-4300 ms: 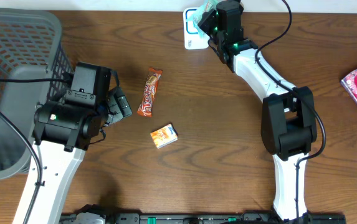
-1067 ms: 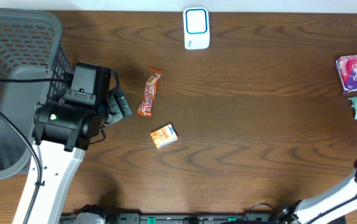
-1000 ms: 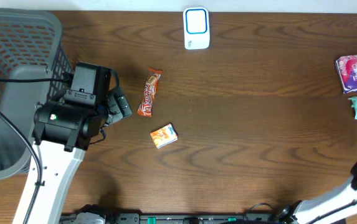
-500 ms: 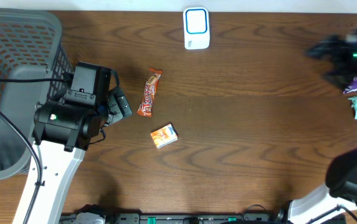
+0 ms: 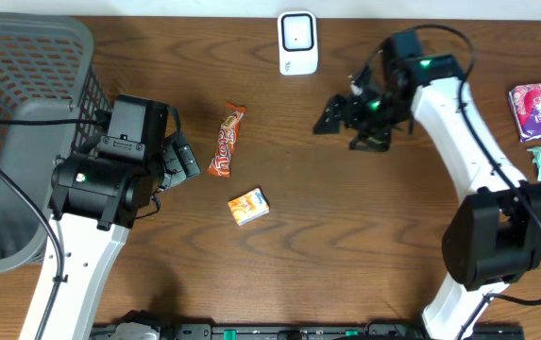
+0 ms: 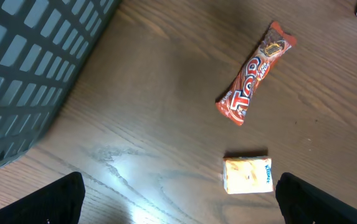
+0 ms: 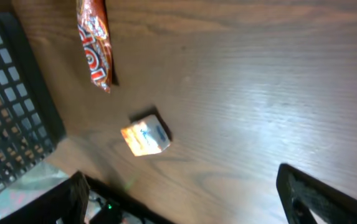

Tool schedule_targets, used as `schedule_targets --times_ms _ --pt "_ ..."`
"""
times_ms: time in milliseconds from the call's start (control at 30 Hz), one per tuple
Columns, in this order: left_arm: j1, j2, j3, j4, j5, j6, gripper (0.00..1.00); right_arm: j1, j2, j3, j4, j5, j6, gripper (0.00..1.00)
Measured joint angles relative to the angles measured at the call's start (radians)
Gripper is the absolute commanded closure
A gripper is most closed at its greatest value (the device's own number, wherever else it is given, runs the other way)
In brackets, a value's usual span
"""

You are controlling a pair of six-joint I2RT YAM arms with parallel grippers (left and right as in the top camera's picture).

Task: Scan the item barcode
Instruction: 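Grasp the small orange box with the right gripper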

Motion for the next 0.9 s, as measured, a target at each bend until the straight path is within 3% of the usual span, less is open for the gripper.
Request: schedule_targets --times_ms 367,600,900 --pt "0.0 0.0 0.0 0.0 0.0 0.0 0.02 0.238 0.0 -0.34 0.387 -0.072 0.282 0.14" --pt "0.0 0.0 0.0 0.0 0.0 0.0 0.02 0.336 0.0 -0.368 0.417 -0.111 0.443 0.3" --pt "0.0 0.0 0.0 0.0 0.0 0.0 0.02 0.47 0.0 -0.396 0.451 -0.095 0.721 0.37"
